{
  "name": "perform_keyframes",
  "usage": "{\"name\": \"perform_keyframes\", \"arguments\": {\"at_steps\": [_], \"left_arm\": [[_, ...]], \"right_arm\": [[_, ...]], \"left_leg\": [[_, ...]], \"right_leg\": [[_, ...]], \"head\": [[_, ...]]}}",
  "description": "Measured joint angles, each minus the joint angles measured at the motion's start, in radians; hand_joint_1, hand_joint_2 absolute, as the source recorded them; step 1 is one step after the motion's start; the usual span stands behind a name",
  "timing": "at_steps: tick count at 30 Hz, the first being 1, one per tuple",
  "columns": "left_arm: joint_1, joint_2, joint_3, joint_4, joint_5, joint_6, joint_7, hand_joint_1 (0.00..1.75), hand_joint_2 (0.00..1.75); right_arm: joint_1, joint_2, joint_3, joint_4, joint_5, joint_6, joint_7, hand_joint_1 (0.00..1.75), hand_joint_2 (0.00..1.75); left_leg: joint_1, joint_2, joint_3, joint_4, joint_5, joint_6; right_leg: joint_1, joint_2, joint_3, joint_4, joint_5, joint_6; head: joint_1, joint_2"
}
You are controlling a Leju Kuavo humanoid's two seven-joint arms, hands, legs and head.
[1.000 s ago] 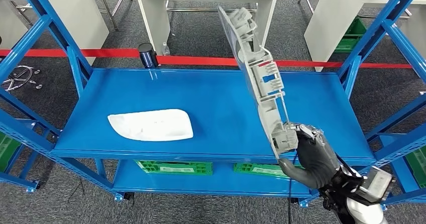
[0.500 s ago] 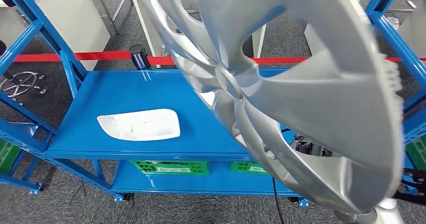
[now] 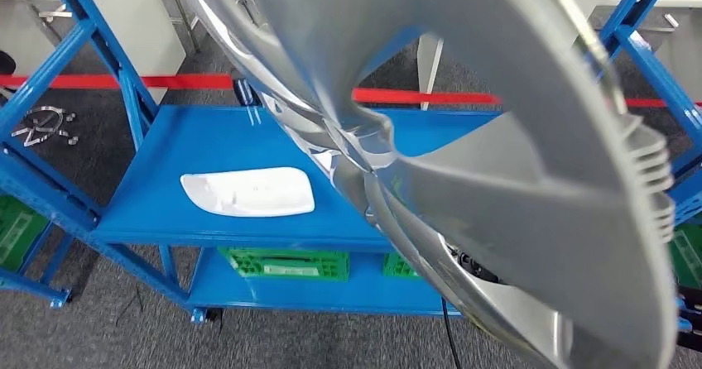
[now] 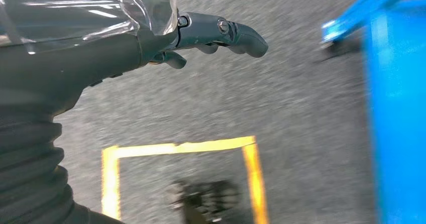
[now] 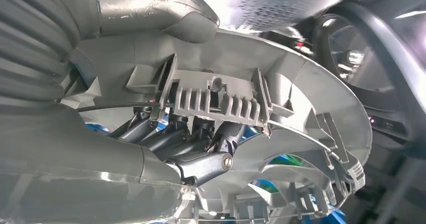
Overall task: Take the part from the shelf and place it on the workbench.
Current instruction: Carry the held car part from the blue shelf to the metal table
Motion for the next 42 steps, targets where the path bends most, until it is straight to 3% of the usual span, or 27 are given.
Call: {"name": "perform_keyframes", "arguments": {"at_steps": [2,3,4,6,8,11,12,14,16,17,18,19,21,23,25,27,28,29,31,32,33,34,36,37,39,40,42], "left_arm": [[0.008,-0.002,0.017,-0.013,-0.019,-0.036,0.062,0.0,1.75],[0.014,-0.005,0.028,-0.026,-0.031,-0.056,0.094,0.0,1.75],[0.022,-0.011,0.041,-0.044,-0.043,-0.075,0.121,0.0,1.75],[0.037,-0.028,0.071,-0.088,-0.068,-0.112,0.161,0.0,1.75],[0.05,-0.043,0.099,-0.135,-0.096,-0.146,0.179,0.0,1.75],[0.064,-0.059,0.137,-0.19,-0.133,-0.183,0.175,0.0,1.75],[0.066,-0.063,0.15,-0.202,-0.145,-0.189,0.168,0.0,1.75],[0.066,-0.067,0.175,-0.222,-0.169,-0.194,0.15,0.0,1.75],[0.062,-0.069,0.196,-0.237,-0.19,-0.198,0.135,0.0,1.75],[0.061,-0.069,0.205,-0.242,-0.197,-0.2,0.13,0.0,1.75],[0.059,-0.07,0.212,-0.248,-0.202,-0.201,0.127,0.0,1.75],[0.058,-0.071,0.218,-0.253,-0.204,-0.201,0.124,0.0,1.75],[0.056,-0.071,0.229,-0.263,-0.206,-0.201,0.122,0.0,1.75],[0.053,-0.069,0.236,-0.274,-0.207,-0.202,0.12,0.0,1.75],[0.051,-0.068,0.243,-0.284,-0.217,-0.207,0.115,0.0,1.75],[0.051,-0.069,0.257,-0.297,-0.237,-0.224,0.109,0.0,1.75],[0.051,-0.071,0.265,-0.307,-0.248,-0.238,0.107,0.0,1.75],[0.05,-0.076,0.274,-0.318,-0.26,-0.253,0.104,0.0,1.75],[0.05,-0.087,0.294,-0.338,-0.284,-0.282,0.097,0.0,1.75],[0.05,-0.093,0.303,-0.346,-0.293,-0.293,0.093,0.0,1.75],[0.05,-0.098,0.311,-0.353,-0.298,-0.3,0.089,0.0,1.75],[0.05,-0.103,0.318,-0.359,-0.302,-0.304,0.087,0.0,1.75],[0.049,-0.109,0.329,-0.368,-0.306,-0.307,0.086,0.0,1.75],[0.049,-0.112,0.333,-0.374,-0.308,-0.307,0.086,0.0,1.75],[0.048,-0.115,0.34,-0.387,-0.309,-0.311,0.086,0.0,1.75],[0.048,-0.118,0.344,-0.394,-0.311,-0.315,0.085,0.0,1.75],[0.049,-0.125,0.36,-0.406,-0.319,-0.327,0.083,0.0,1.75]], "right_arm": [[0.01,-0.005,0.0,0.0,0.017,0.005,-0.001,1.61,1.75],[0.015,-0.008,0.0,0.001,0.024,0.008,-0.004,1.61,1.75],[0.018,-0.011,-0.001,0.001,0.029,0.013,-0.007,1.61,1.75],[0.022,-0.017,-0.003,0.002,0.036,0.021,-0.016,1.61,1.75],[0.025,-0.02,-0.007,0.002,0.037,0.03,-0.024,1.61,1.75],[0.033,-0.022,-0.017,0.002,0.031,0.046,-0.027,1.61,1.75],[0.035,-0.022,-0.021,0.002,0.028,0.052,-0.027,1.61,1.75],[0.038,-0.02,-0.027,0.002,0.021,0.062,-0.027,1.61,1.75],[0.042,-0.019,-0.031,0.002,0.015,0.068,-0.03,1.61,1.75],[0.044,-0.018,-0.032,0.002,0.014,0.07,-0.032,1.61,1.75],[0.047,-0.018,-0.033,0.003,0.013,0.07,-0.034,1.61,1.75],[0.05,-0.018,-0.035,0.003,0.013,0.07,-0.035,1.61,1.75],[0.053,-0.018,-0.038,0.003,0.012,0.07,-0.035,1.61,1.75],[0.054,-0.018,-0.042,0.003,0.012,0.07,-0.036,1.61,1.75],[0.055,-0.017,-0.045,0.003,0.015,0.069,-0.047,1.61,1.75],[0.059,-0.017,-0.05,0.002,0.032,0.063,-0.067,1.61,1.75],[0.06,-0.017,-0.054,0.002,0.044,0.058,-0.077,1.61,1.75],[0.062,-0.017,-0.057,0.001,0.059,0.054,-0.084,1.61,1.75],[0.068,-0.018,-0.062,0.001,0.082,0.05,-0.09,1.61,1.75],[0.072,-0.018,-0.064,0.002,0.09,0.049,-0.091,1.61,1.75],[0.075,-0.018,-0.064,0.002,0.095,0.049,-0.091,1.61,1.75],[0.077,-0.018,-0.065,0.002,0.098,0.049,-0.091,1.61,1.75],[0.078,-0.018,-0.065,0.002,0.101,0.049,-0.091,1.61,1.75],[0.078,-0.018,-0.066,0.002,0.101,0.049,-0.091,1.61,1.75],[0.082,-0.018,-0.069,0.001,0.101,0.048,-0.088,1.61,1.75],[0.084,-0.017,-0.07,0.0,0.1,0.046,-0.083,1.61,1.75],[0.084,-0.015,-0.07,0.0,0.096,0.042,-0.067,1.61,1.75]], "left_leg": [[-0.002,0.001,-0.026,0.004,0.016,0.0],[-0.002,0.001,-0.039,0.007,0.023,0.0],[-0.002,0.002,-0.052,0.012,0.03,-0.002],[-0.001,0.003,-0.078,0.026,0.04,-0.009],[-0.002,0.001,-0.096,0.041,0.049,-0.019],[0.0,-0.001,-0.104,0.048,0.066,-0.035],[0.002,-0.003,-0.109,0.054,0.057,-0.041],[0.008,-0.005,-0.128,0.112,-0.013,-0.054],[0.013,-0.005,-0.157,0.233,-0.111,-0.065],[0.015,-0.005,-0.165,0.29,-0.136,-0.067],[0.015,-0.005,-0.16,0.322,-0.139,-0.067],[0.015,-0.005,-0.138,0.317,-0.122,-0.065],[0.011,-0.008,-0.041,0.204,-0.078,-0.049],[0.003,-0.01,0.057,0.062,-0.08,-0.029],[-0.007,-0.01,0.087,0.008,-0.09,-0.018],[-0.01,-0.007,0.076,-0.01,-0.061,-0.009],[-0.009,-0.006,0.068,-0.022,-0.043,-0.004],[-0.006,-0.005,0.057,-0.033,-0.024,0.0],[-0.003,-0.007,0.026,-0.037,0.006,0.003],[-0.003,-0.01,0.008,-0.036,0.02,0.001],[-0.002,-0.014,-0.011,-0.032,0.034,-0.001],[-0.001,-0.019,-0.031,-0.027,0.047,-0.004],[0.004,-0.032,-0.076,-0.007,0.068,-0.014],[0.005,-0.04,-0.098,0.008,0.076,-0.02],[0.005,-0.058,-0.129,0.035,0.09,-0.033],[0.006,-0.067,-0.137,0.041,0.098,-0.038],[0.01,-0.076,-0.144,0.042,0.11,-0.048]], "right_leg": [[-0.001,0.0,-0.025,0.111,-0.053,0.003],[-0.001,0.0,-0.018,0.129,-0.056,0.01],[-0.002,0.0,0.008,0.108,-0.042,0.021],[-0.004,-0.001,0.1,-0.021,-0.011,0.036],[0.0,0.001,0.164,-0.124,-0.007,0.027],[0.004,0.002,0.16,-0.142,-0.001,0.001],[0.002,0.001,0.154,-0.142,0.006,-0.007],[-0.002,-0.001,0.137,-0.144,0.025,-0.023],[0.0,-0.002,0.117,-0.143,0.046,-0.028],[0.001,-0.002,0.105,-0.143,0.057,-0.027],[0.003,-0.001,0.092,-0.142,0.068,-0.027],[0.004,-0.001,0.079,-0.142,0.078,-0.026],[0.008,0.0,0.058,-0.142,0.098,-0.024],[0.009,-0.001,0.049,-0.144,0.114,-0.016],[0.002,-0.004,0.046,-0.148,0.13,-0.003],[0.0,-0.004,0.041,-0.151,0.14,0.005],[0.001,-0.003,0.032,-0.139,0.124,0.004],[0.003,-0.003,0.02,-0.111,0.09,-0.002],[0.001,-0.003,-0.009,-0.002,-0.006,-0.014],[0.0,-0.003,-0.017,0.058,-0.036,-0.012],[-0.001,-0.003,-0.016,0.103,-0.043,-0.003],[-0.002,-0.002,-0.002,0.12,-0.029,0.011],[-0.009,0.009,0.074,0.053,0.015,0.036],[-0.011,0.029,0.128,-0.02,0.011,0.04],[-0.014,0.063,0.195,-0.125,-0.021,0.029],[-0.011,0.068,0.201,-0.143,-0.035,0.021],[-0.01,0.049,0.188,-0.138,-0.027,0.002]], "head": [[0.001,0.0],[0.001,0.0],[0.001,0.0],[0.001,0.0],[0.0,0.0],[0.001,0.0],[0.0,0.0],[-0.001,0.0],[-0.002,0.0],[-0.003,0.0],[-0.003,0.0],[-0.003,0.0],[-0.003,0.0],[-0.002,0.0],[-0.004,0.0],[-0.006,0.0],[-0.005,0.0],[-0.003,0.0],[-0.001,0.0],[-0.001,0.0],[0.0,0.0],[0.0,0.0],[0.0,0.0],[0.0,0.0],[-0.001,0.0],[-0.002,0.0],[-0.004,0.0]]}}
